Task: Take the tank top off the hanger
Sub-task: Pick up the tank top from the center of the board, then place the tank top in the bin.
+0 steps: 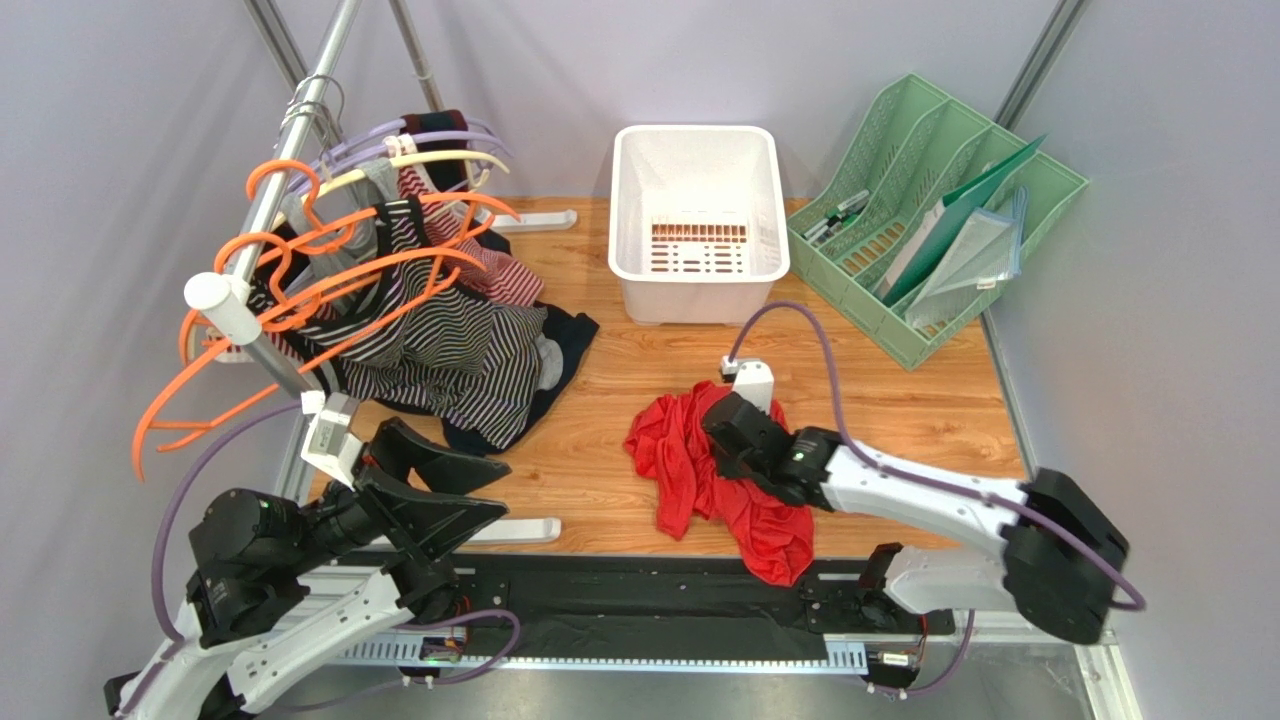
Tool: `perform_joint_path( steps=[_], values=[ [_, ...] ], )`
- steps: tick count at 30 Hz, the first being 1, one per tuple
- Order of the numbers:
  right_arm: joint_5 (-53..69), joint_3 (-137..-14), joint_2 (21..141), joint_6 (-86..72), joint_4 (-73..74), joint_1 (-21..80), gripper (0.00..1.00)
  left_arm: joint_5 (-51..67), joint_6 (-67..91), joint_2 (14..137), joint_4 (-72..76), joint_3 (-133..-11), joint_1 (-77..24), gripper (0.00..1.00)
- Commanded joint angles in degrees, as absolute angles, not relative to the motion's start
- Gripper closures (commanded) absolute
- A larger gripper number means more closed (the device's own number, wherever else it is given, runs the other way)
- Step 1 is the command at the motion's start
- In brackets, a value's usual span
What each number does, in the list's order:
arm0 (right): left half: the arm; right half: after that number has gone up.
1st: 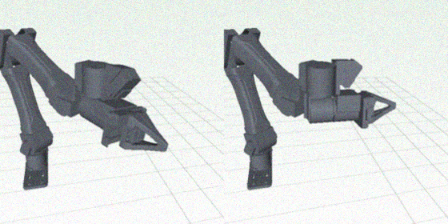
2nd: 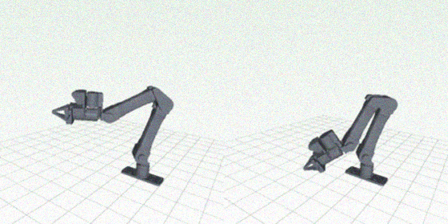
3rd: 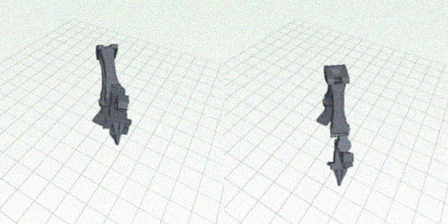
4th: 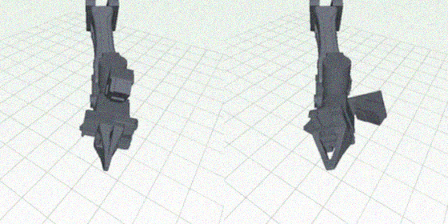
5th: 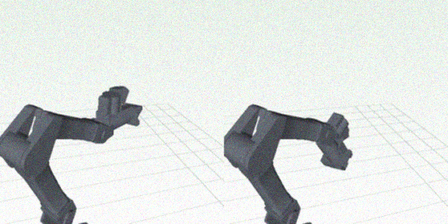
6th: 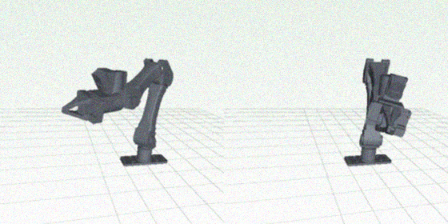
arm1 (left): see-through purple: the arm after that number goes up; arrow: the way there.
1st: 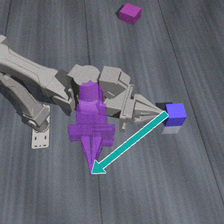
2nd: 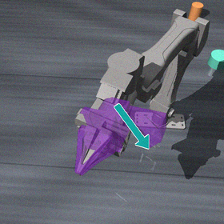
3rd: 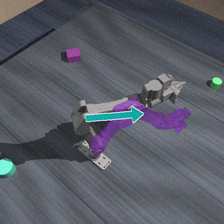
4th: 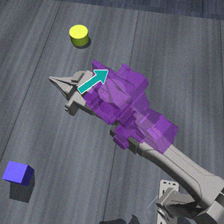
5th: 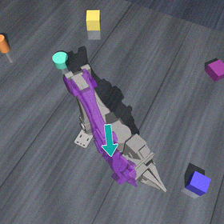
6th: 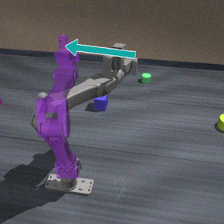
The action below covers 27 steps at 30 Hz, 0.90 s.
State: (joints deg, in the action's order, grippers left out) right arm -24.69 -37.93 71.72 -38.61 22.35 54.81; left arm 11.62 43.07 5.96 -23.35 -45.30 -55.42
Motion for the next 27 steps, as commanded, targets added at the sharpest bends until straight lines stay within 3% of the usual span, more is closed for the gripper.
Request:
perform_joint_path(
  steps=[1,4,9,17,27],
  values=[
    [-32.42,-39.81,58.03,-36.92,23.12,55.11,1.00,14.06,37.98,8.52,-26.36,-46.23,-55.46,0.29],
    [-35.84,-43.67,50.03,-32.53,21.10,54.93,1.00,17.13,36.92,9.58,-28.47,-46.14,-55.46,0.29],
    [-41.39,-57.10,50.79,-17.72,15.49,54.32,1.00,22.49,39.46,7.04,-24.88,-39.39,-55.46,0.30],
    [-35.08,-90.65,74.14,-3.17,12.57,43.26,1.00,23.90,41.22,3.78,-18.10,-32.78,-55.46,0.29],
    [-24.35,-116.59,105.07,-2.64,5.36,31.20,1.00,26.01,37.53,6.86,-24.96,-37.18,-55.46,0.29]
  ],
)
